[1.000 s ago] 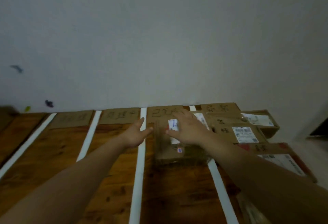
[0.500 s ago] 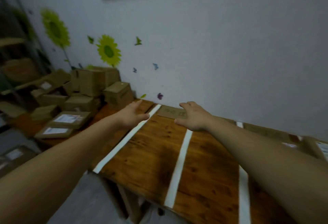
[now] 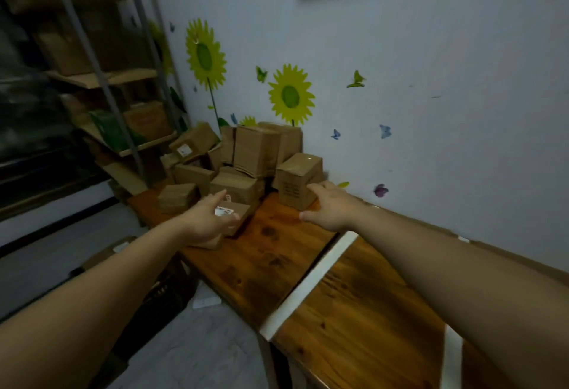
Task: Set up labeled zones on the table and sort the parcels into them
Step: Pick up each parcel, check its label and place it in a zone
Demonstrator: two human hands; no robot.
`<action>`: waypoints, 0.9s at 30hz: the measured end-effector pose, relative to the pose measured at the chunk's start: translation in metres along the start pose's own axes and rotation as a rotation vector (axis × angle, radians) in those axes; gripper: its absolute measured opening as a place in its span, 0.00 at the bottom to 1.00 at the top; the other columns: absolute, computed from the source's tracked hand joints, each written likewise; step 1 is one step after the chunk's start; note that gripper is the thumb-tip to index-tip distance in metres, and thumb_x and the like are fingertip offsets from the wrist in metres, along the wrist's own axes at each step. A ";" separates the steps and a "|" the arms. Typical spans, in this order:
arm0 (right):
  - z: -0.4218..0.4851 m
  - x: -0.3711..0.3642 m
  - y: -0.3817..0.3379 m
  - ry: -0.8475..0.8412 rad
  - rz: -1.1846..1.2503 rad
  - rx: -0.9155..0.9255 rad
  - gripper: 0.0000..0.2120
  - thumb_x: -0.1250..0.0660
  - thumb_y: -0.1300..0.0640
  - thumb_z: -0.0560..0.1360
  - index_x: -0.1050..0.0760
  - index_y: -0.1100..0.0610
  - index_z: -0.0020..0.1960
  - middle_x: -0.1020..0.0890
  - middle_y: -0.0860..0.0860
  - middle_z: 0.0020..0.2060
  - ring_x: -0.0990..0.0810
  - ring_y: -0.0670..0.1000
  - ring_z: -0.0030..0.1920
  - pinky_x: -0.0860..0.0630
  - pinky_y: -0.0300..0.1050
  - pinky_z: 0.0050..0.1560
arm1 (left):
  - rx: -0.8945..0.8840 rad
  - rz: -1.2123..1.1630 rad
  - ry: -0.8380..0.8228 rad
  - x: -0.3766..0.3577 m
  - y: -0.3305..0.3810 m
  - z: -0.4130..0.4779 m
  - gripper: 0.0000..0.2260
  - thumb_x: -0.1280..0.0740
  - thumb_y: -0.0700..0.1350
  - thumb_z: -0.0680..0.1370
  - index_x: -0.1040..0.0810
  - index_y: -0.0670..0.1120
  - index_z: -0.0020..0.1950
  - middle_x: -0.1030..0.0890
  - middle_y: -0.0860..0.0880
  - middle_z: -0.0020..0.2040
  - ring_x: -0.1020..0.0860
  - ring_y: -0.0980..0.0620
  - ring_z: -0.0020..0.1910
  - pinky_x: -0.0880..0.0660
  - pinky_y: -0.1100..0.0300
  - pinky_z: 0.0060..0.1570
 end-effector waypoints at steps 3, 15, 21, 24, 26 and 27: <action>0.063 -0.002 -0.009 -0.009 0.029 0.010 0.40 0.39 0.35 0.76 0.51 0.52 0.79 0.46 0.55 0.77 0.43 0.59 0.75 0.38 0.54 0.73 | 0.014 -0.017 0.045 0.031 -0.015 0.048 0.36 0.34 0.55 0.76 0.50 0.54 0.78 0.49 0.47 0.79 0.46 0.45 0.76 0.43 0.46 0.73; 0.265 -0.003 -0.096 -0.046 0.111 0.071 0.39 0.37 0.38 0.77 0.50 0.52 0.79 0.45 0.56 0.77 0.41 0.59 0.75 0.37 0.51 0.72 | 0.074 -0.042 0.139 0.145 -0.083 0.206 0.34 0.34 0.54 0.77 0.49 0.54 0.78 0.43 0.46 0.77 0.41 0.44 0.74 0.40 0.45 0.71; 0.344 -0.008 -0.145 0.015 0.157 0.060 0.38 0.37 0.38 0.77 0.48 0.52 0.79 0.43 0.56 0.76 0.40 0.59 0.74 0.37 0.52 0.72 | 0.008 -0.086 0.096 0.197 -0.118 0.287 0.31 0.36 0.51 0.78 0.48 0.54 0.77 0.41 0.47 0.76 0.38 0.44 0.72 0.37 0.49 0.68; 0.385 -0.013 -0.171 0.061 0.205 -0.001 0.36 0.37 0.39 0.77 0.46 0.51 0.78 0.42 0.55 0.76 0.39 0.58 0.74 0.37 0.53 0.71 | -0.012 -0.059 0.079 0.227 -0.147 0.325 0.32 0.35 0.52 0.78 0.49 0.53 0.77 0.44 0.47 0.77 0.42 0.44 0.75 0.43 0.46 0.72; 0.410 -0.015 -0.191 0.096 0.251 -0.038 0.35 0.36 0.40 0.77 0.44 0.53 0.78 0.39 0.56 0.75 0.36 0.58 0.73 0.36 0.50 0.69 | 0.002 -0.035 0.082 0.249 -0.167 0.353 0.32 0.36 0.53 0.78 0.49 0.53 0.78 0.46 0.47 0.78 0.44 0.44 0.76 0.45 0.46 0.73; 0.422 -0.016 -0.201 0.114 0.275 -0.055 0.35 0.36 0.40 0.77 0.43 0.53 0.77 0.38 0.56 0.74 0.35 0.58 0.72 0.35 0.49 0.68 | 0.010 -0.029 0.085 0.259 -0.176 0.366 0.32 0.36 0.54 0.78 0.49 0.53 0.78 0.46 0.47 0.78 0.44 0.44 0.75 0.44 0.47 0.73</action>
Point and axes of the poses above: each hand's wrist, its own z-axis towards the middle knuckle, its own x-axis out of the back of the hand, y = z × x, the point moved 7 cm from there along z, towards the middle knuckle
